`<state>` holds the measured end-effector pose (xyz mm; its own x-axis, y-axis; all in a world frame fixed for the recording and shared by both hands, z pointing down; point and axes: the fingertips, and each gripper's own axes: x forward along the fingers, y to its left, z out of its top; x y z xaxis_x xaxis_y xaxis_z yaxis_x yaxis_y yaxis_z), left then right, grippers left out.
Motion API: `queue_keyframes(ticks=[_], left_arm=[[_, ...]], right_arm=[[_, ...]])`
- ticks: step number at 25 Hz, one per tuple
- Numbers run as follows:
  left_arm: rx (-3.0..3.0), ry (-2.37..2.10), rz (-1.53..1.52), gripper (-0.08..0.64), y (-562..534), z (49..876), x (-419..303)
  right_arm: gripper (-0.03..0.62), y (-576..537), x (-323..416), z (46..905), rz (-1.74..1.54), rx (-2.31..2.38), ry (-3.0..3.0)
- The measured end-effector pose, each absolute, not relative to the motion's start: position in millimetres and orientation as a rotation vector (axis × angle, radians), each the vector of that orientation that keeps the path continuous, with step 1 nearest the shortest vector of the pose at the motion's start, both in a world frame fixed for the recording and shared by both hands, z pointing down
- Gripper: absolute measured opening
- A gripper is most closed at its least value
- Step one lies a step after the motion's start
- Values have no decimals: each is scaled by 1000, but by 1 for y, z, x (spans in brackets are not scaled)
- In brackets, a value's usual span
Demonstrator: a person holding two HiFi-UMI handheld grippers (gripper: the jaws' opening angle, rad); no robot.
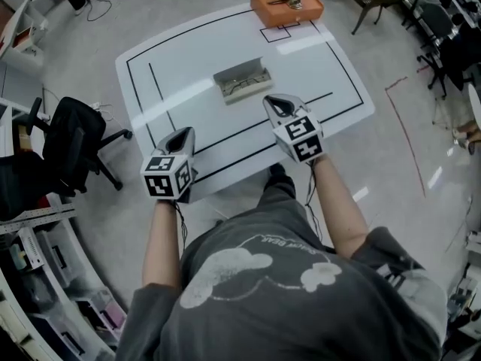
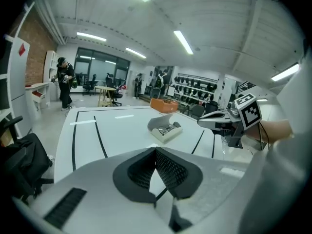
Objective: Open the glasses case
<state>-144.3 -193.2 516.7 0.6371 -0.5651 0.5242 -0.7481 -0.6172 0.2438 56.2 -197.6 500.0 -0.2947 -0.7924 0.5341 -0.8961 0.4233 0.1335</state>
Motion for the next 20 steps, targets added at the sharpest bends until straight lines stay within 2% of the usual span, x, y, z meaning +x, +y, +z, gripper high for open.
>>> queue_keyframes(ticks=[11,20], left_arm=[[2512,-910,515,2,-135,497,-207],[2572,-779,491,2,-81,490,-226]], right_arm=[[0,-127,-12,479,232,1545,-2064],[0,-52,-46,462,253,1661,-2004]])
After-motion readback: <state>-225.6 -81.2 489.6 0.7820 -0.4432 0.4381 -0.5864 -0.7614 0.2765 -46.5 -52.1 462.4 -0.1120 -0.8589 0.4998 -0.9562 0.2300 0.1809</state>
